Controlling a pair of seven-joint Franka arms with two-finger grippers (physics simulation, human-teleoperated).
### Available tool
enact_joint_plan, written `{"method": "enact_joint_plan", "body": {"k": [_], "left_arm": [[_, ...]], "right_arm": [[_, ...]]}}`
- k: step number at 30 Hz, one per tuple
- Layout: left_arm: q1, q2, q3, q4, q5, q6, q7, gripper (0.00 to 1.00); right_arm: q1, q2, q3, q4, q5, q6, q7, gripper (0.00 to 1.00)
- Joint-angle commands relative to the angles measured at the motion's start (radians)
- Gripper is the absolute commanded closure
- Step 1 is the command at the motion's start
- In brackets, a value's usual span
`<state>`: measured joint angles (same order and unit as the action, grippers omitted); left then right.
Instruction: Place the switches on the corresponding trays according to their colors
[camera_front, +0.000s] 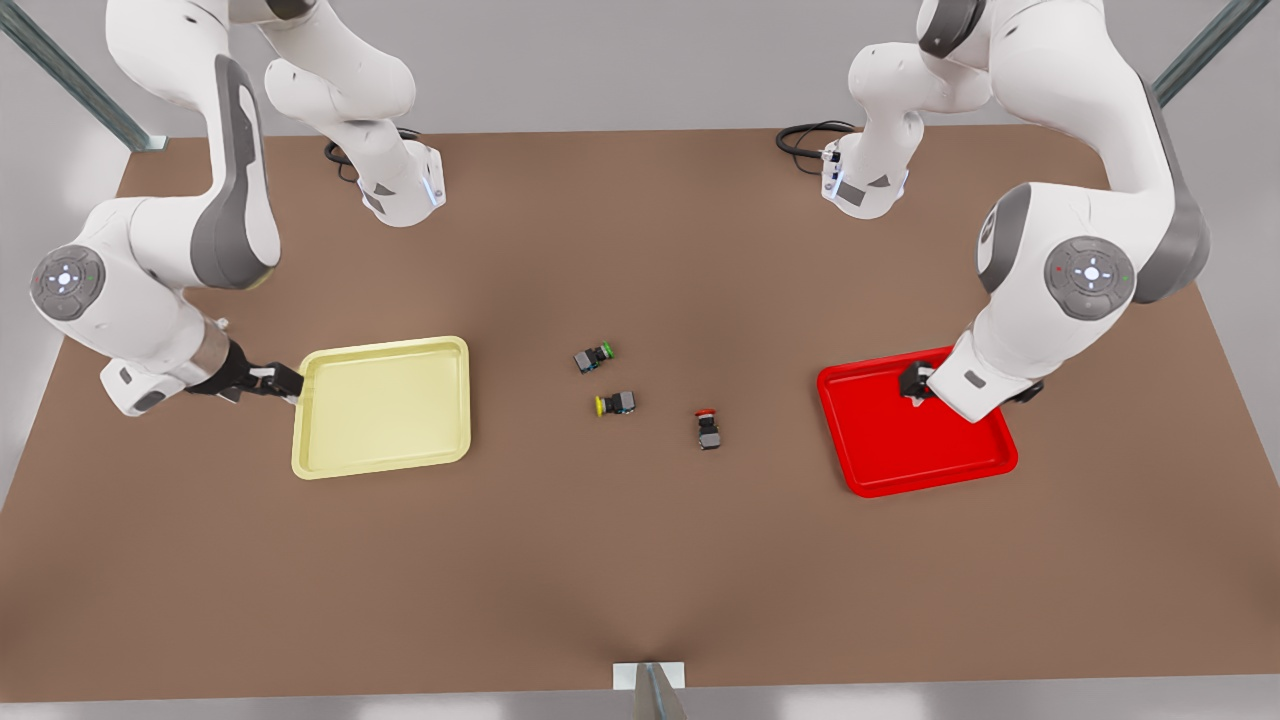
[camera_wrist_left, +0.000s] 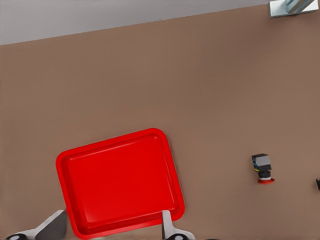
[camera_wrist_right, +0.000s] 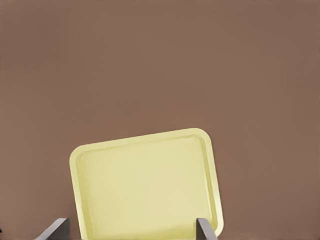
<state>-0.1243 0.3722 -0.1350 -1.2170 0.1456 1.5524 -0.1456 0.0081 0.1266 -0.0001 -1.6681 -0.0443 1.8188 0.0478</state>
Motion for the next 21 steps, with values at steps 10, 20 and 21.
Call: {"method": "enact_joint_plan", "body": {"k": [10, 20, 21], "left_arm": [[-0.288, 0.364, -0.003, -0.001, -0.06, 0.319, -0.42, 0.0], [-0.331, 0.458, 0.002, -0.144, -0.061, 0.581, -0.434, 0.0], [-0.331, 0.461, 0.002, -0.151, -0.061, 0.586, -0.434, 0.0]], "right_arm": [[0.162, 0.136, 0.038, 0.082, 0.014, -0.027, 0.009, 0.0], [0.234, 0.245, 0.284, 0.056, 0.003, 0.158, -0.514, 0.0], [0.236, 0.252, 0.299, 0.057, -0.006, 0.166, -0.516, 0.0]]}}
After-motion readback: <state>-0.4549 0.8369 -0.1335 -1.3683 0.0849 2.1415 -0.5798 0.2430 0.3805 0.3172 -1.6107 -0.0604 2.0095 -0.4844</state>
